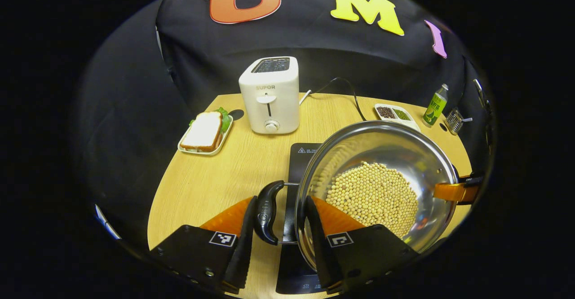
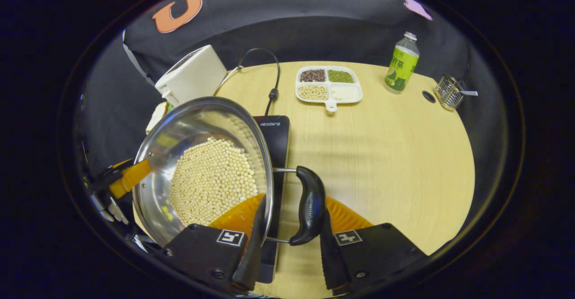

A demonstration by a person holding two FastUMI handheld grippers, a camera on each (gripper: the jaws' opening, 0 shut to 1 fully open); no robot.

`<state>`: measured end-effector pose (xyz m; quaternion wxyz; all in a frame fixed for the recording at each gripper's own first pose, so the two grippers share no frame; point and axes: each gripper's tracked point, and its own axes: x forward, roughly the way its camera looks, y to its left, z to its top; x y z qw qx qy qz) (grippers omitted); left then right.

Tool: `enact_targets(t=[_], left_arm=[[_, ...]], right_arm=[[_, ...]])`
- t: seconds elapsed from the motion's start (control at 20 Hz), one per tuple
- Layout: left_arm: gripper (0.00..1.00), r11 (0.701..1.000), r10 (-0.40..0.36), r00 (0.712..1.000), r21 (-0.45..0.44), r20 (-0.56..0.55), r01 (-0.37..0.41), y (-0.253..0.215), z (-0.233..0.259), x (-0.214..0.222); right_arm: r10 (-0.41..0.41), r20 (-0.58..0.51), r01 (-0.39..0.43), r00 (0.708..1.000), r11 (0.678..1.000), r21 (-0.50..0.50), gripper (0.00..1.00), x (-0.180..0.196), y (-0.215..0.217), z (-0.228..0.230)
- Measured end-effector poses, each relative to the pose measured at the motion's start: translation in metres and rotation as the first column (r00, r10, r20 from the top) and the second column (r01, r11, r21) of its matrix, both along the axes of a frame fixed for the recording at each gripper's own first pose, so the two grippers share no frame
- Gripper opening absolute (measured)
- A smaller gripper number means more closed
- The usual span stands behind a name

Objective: First push the handle of the pot to place it horizontally, then grasp the pot with both hands and set it on the induction cooktop.

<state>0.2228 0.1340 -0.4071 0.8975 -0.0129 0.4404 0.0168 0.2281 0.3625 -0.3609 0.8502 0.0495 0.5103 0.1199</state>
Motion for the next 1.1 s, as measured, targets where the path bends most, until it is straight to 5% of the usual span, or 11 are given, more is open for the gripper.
enact_targets(t=[0.5, 0.55, 0.6, 0.65, 0.7, 0.75, 0.8, 0.9, 1.1], left_arm=[[0.58, 1.0, -0.004, 1.0, 0.009, -0.002, 0.004, 0.0, 0.003, 0.001], [0.71, 1.0, -0.008, 1.0, 0.012, -0.005, 0.008, 0.0, 0.002, 0.002], [0.51, 1.0, -0.007, 1.0, 0.008, -0.005, 0.007, 0.0, 0.003, 0.001], [0.72, 1.0, -0.011, 1.0, -0.001, 0.009, 0.011, 0.0, 0.004, 0.003], [0.63, 1.0, 0.002, 0.999, 0.001, 0.042, -0.002, 0.003, 0.008, 0.005], [0.75, 1.0, 0.017, 0.997, 0.018, 0.073, -0.019, 0.009, 0.016, 0.009], [0.72, 0.998, 0.03, 0.994, 0.043, 0.109, -0.035, 0.016, 0.025, 0.007], [0.98, 0.997, 0.028, 0.987, 0.06, 0.161, -0.038, 0.015, 0.043, 0.004], [0.97, 0.995, 0.017, 0.971, 0.087, 0.238, -0.039, 0.013, 0.075, -0.008]], right_arm=[[-0.015, 0.012, 0.015, 1.0, 1.0, 0.005, 0.59, 0.0, 0.0, 0.001], [-0.015, 0.016, 0.015, 1.0, 1.0, 0.009, 0.6, 0.0, 0.0, 0.0], [-0.02, 0.026, 0.019, 0.999, 1.0, 0.012, 0.58, 0.001, 0.001, 0.001], [-0.014, 0.051, 0.014, 0.999, 1.0, -0.004, 0.6, 0.001, -0.002, 0.002], [-0.009, 0.091, 0.011, 0.996, 1.0, -0.021, 0.68, 0.004, -0.006, 0.009], [-0.005, 0.135, 0.01, 0.991, 0.999, -0.033, 0.76, 0.002, -0.008, 0.014], [-0.003, 0.191, 0.011, 0.982, 0.999, -0.045, 0.79, 0.004, -0.012, 0.024], [0.005, 0.278, 0.008, 0.961, 0.999, -0.042, 0.82, 0.005, -0.016, 0.045], [0.027, 0.36, -0.012, 0.932, 0.999, -0.046, 0.8, -0.006, -0.027, 0.077]])
